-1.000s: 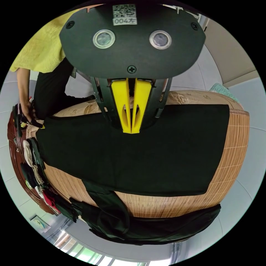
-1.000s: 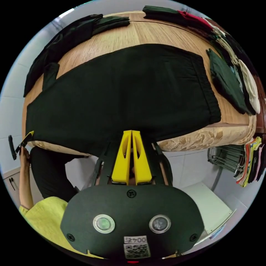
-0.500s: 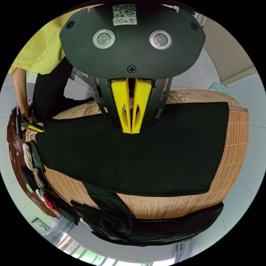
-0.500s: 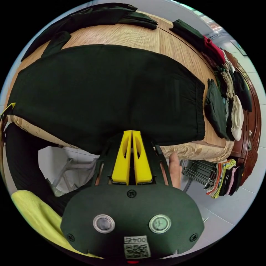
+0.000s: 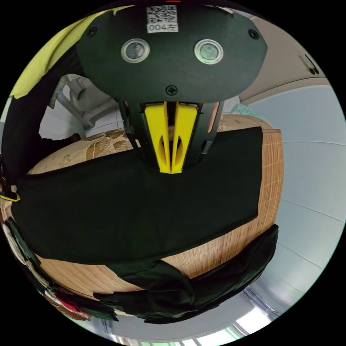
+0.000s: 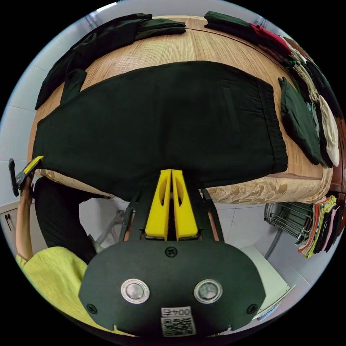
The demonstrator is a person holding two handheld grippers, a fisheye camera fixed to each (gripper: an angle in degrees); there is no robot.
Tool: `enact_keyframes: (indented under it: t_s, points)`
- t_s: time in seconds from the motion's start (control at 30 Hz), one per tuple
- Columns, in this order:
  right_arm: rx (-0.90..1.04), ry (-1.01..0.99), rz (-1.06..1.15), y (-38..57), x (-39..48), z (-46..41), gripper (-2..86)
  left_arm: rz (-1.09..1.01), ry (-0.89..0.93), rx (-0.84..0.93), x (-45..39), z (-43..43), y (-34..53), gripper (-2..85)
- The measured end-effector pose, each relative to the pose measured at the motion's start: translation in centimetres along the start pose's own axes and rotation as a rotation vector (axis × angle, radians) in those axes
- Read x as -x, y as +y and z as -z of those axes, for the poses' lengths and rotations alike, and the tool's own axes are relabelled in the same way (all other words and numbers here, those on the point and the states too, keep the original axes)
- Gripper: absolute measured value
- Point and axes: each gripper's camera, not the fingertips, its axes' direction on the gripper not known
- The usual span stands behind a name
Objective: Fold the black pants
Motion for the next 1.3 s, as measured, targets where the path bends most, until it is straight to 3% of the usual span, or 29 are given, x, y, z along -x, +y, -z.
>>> enact_keyframes:
  t_s: [0.6,0.7,0.8,0.97,1.23,1.3]
  points:
    - [-0.042,0.017,0.003,2.6,-2.2,0.4,0.3,0.059,0.206,0.034,10.1,0.4,1.3,0.6]
    - [-0.1,-0.089,-0.011,3.7,-2.5,1.6,4.5,0.156,0.417,-0.007,15.5,0.7,3.1,1.4]
    - [-0.098,-0.175,-0.011,4.4,-2.9,1.5,11.0,0.337,0.617,-0.18,22.6,2.1,7.7,3.9]
    - [-0.146,-0.241,-0.028,5.9,-4.4,1.2,14.6,0.742,0.943,-0.379,35.6,-0.7,19.5,8.3]
    - [-0.193,-0.331,-0.037,8.1,-7.6,2.1,15.9,1.17,1.318,-0.582,44.6,-8.8,29.9,10.9]
    - [-0.2,-0.373,-0.057,8.6,-8.7,2.4,16.0,1.204,1.318,-0.573,45.3,-9.6,30.5,11.4]
